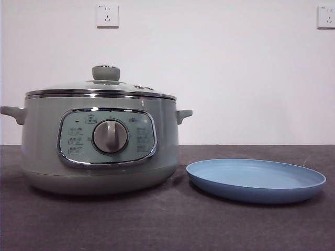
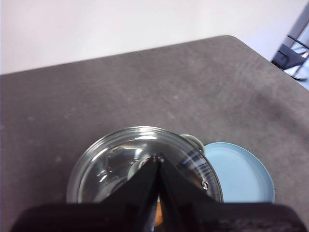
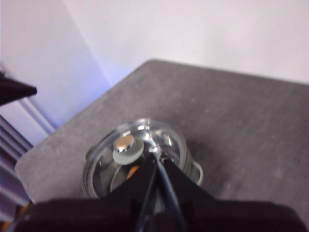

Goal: Take the potato out from the steamer,put the potato on the plate,close the lid

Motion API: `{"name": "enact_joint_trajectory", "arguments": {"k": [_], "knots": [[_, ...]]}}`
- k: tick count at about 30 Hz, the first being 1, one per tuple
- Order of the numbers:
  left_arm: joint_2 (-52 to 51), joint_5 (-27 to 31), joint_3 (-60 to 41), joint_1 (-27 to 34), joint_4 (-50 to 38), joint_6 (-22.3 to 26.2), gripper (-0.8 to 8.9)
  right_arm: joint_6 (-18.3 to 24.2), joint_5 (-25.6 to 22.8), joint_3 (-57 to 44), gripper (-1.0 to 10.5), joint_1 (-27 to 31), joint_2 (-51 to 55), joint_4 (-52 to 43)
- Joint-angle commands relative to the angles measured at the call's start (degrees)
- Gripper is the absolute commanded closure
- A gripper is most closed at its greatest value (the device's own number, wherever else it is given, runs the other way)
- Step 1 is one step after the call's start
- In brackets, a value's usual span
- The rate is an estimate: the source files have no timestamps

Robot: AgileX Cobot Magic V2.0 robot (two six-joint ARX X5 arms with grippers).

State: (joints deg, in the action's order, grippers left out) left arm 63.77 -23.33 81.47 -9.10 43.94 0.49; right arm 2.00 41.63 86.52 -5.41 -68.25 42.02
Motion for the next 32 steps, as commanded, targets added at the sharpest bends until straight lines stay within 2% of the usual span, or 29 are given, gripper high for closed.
{"name": "enact_joint_trajectory", "arguments": {"k": [1, 2, 3, 4, 5, 7, 8, 10, 15, 25, 29, 32], "knots": [[1.44, -0.96, 0.24, 0.07, -0.11, 0.85, 7.19, 1.11, 0.13, 0.17, 9.4, -0.09, -0.92, 0.39], [1.9, -0.87, 0.24, 0.07, -0.2, 0.59, 6.19, 1.11, 0.11, 0.17, 9.0, -0.09, -1.18, 0.46], [2.34, -0.79, 0.24, 0.07, -0.33, 0.11, 5.18, 1.09, 0.07, 0.17, 8.0, -0.07, -1.29, 0.44], [2.73, -0.76, 0.24, 0.07, -0.59, -0.7, 4.34, 1.09, 0.02, 0.17, 6.9, -0.07, -1.4, 0.35], [3.17, -0.79, 0.24, 0.07, -0.94, -1.44, 3.58, 1.07, -0.04, 0.17, 5.0, -0.07, -1.51, 0.04], [3.98, -0.76, 0.24, -0.04, -1.81, -2.01, 3.42, 1.05, -0.46, 0.17, 2.8, -0.07, -1.51, -0.26], [4.35, -0.76, 0.24, -0.24, -2.36, -2.03, 3.41, 1.05, -1.33, 0.17, 2.4, -0.07, -1.51, -0.35], [5.16, -0.79, 0.24, -1.05, -3.5, -2.36, 3.41, 1.05, -3.21, 0.2, 2.5, -0.09, -1.49, -0.35], [8.22, -0.17, 0.24, -4.85, -6.38, -2.97, 3.42, 0.85, -3.19, 0.2, 2.5, -0.35, -1.51, -0.37], [17.09, 12.92, 0.24, -13.07, -6.49, -2.75, 3.42, 0.37, -3.21, 0.2, 2.6, -0.35, -1.51, -0.33], [20.59, 15.89, 0.24, -14.45, -5.22, -1.88, 3.42, 0.37, -3.21, 0.2, 2.6, -0.35, -1.51, -0.31], [22.93, 15.82, 0.24, -14.58, -4.09, -1.68, 3.42, 0.35, -3.21, 0.2, 2.6, -0.35, -1.51, -0.26]]}}
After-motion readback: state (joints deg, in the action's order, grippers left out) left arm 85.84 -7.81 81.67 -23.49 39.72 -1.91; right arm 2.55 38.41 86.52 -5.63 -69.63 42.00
